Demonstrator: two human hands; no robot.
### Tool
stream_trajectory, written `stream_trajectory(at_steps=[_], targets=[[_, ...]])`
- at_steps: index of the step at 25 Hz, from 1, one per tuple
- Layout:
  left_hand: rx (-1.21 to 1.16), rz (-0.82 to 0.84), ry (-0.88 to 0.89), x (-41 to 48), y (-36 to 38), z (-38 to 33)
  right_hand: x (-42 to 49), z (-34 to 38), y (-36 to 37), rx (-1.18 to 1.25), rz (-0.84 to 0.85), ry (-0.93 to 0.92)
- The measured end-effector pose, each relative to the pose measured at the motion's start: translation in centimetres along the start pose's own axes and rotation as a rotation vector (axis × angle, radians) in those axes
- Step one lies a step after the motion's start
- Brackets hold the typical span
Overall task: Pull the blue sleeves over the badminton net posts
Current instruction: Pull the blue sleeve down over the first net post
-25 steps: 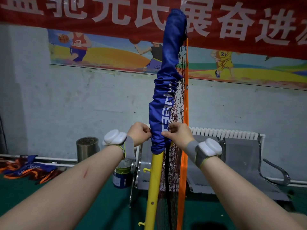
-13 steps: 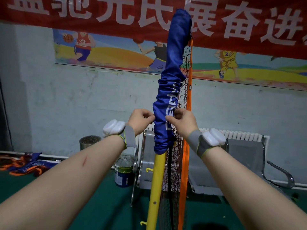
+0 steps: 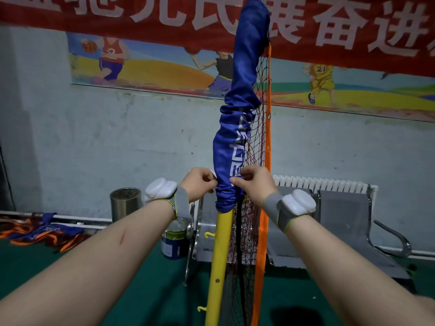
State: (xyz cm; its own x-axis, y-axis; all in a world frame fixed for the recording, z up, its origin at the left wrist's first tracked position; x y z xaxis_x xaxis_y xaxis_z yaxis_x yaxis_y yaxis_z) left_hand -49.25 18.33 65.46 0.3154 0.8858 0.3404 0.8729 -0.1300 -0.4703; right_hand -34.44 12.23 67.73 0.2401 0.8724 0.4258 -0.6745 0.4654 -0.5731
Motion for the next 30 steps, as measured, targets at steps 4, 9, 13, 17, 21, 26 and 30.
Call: stream_trajectory(at_steps=[4,9,13,17,21,26,30], targets=[[0.015,0.005,-0.008,-0.2,-0.9,-0.7,0.0,0.3,-0.2,-0.01,0.012,-0.009],[-0.16,-0.12,0.0,0.3,-2.9,-2.6,0.9,1.7,-1.7,0.034,-0.022,-0.029],[-0.168,-0.184,0.066,0.4,-3.3,-3.6,1.6,3.1,-2.8,0.147,-0.109,-0.048],[-0.159,-0.177,0.062,0.5,-2.9,-3.2,2.3,2.7,-2.1,0.101,-0.076,-0.033],[-0.119,-0.102,0.029,0.1,-1.6,-2.0,1.8,1.6,-1.5,0.059,-0.035,-0.014],[-0.049,-0.043,-0.023,-0.3,-0.5,-0.6,0.7,-0.3,-0.2,0.02,0.019,0.007],[-0.068,-0.013,-0.058,-0.7,-0.5,-0.7,0.4,-0.4,-0.2,0.006,0.022,0.01]])
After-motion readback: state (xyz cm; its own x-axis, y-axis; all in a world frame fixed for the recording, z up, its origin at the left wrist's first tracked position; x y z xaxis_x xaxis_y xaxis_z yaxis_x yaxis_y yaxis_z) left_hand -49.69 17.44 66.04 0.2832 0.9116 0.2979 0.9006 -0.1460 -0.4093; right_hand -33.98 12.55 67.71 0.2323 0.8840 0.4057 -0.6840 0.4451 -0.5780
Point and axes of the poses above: each hand's wrist, its own x-axis towards the middle knuckle, its own y-axis out of the palm, z = x × y, the point moved 6 cm from there along x, towards the middle knuckle, and after that the axes turned 1 degree about z, right-handed, at the moved point
